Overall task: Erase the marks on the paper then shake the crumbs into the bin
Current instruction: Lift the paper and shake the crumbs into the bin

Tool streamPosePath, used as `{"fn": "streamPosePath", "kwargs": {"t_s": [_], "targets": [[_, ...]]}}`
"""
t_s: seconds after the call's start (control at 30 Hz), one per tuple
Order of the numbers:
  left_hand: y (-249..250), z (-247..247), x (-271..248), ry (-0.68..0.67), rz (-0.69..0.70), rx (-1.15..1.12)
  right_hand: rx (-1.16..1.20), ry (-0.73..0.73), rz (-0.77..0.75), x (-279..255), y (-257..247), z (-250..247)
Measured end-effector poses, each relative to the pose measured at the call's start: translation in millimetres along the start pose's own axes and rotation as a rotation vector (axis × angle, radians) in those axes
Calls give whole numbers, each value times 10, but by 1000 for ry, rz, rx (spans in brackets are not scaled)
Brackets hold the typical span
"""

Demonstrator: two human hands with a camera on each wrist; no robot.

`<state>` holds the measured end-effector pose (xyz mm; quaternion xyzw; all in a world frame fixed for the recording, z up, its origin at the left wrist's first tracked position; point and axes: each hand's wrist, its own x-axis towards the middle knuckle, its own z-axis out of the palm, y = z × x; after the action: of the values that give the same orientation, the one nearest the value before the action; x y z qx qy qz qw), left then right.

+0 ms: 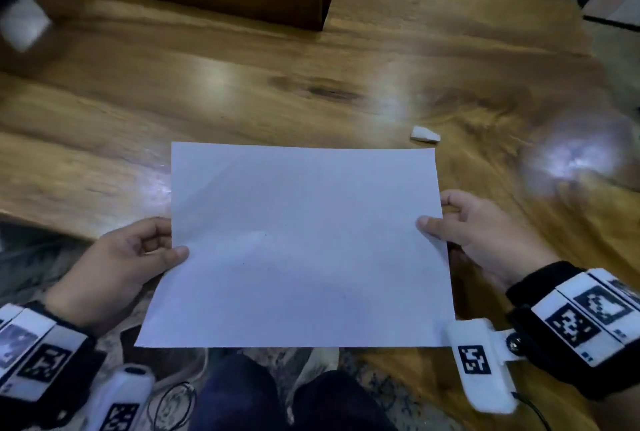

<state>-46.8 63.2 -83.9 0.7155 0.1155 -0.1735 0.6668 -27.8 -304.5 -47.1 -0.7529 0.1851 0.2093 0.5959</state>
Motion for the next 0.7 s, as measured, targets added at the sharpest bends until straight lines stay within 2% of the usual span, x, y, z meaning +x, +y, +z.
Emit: {"fn": "streamPosePath", "kwargs": {"t_s": [0.1, 0.33, 0.47, 0.6, 0.7], "targets": [[-78, -411, -189, 121, 18, -6, -91, -116, -54, 84, -154, 396], [-396, -1177, -543, 314, 83, 7, -261, -219, -176, 282, -287, 1380], [-688, -1514, -733, 386, 27, 60, -295, -301, -227, 295, -264, 1828], [-1108, -1780, -1041, 476, -19, -25, -407, -389, -275, 253, -246, 2346], [-1458, -1976, -1346, 540, -104, -110, -487, -459, -349, 200, -219, 2793]]}}
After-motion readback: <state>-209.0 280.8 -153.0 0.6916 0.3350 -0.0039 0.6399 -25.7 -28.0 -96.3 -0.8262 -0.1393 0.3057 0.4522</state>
